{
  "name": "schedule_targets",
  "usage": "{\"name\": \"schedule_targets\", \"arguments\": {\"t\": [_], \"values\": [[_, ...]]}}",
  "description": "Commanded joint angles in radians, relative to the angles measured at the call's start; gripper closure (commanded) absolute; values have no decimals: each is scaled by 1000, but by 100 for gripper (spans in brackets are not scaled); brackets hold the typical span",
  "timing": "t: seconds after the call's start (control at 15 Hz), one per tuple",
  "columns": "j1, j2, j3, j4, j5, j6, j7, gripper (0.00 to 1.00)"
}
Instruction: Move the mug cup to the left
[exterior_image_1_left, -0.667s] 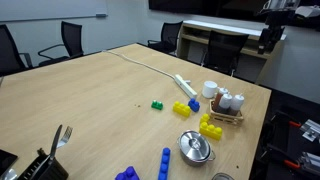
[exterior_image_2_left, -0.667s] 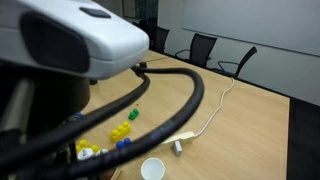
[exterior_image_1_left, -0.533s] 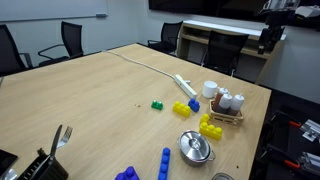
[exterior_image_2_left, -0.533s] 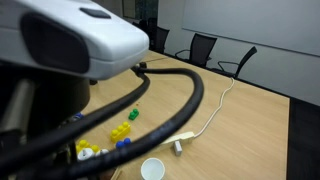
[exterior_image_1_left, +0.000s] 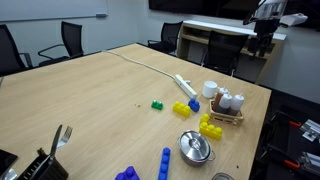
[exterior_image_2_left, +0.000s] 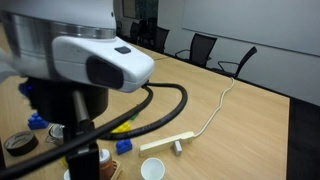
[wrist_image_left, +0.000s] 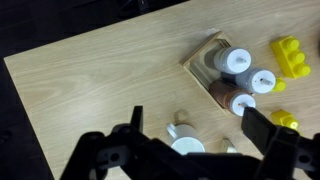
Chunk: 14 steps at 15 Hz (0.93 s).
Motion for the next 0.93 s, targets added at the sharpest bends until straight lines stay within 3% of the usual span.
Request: {"name": "schedule_targets", "arguments": {"t": [0.0,0.47,0.67,0.87], "values": [[-2,15,4,9,1,1,-1,0],[-2,41,4,33,13,0,19,0],[-1,145,5,110,118,-12,156,0],[-4,265,4,184,176,51,293,0]]}}
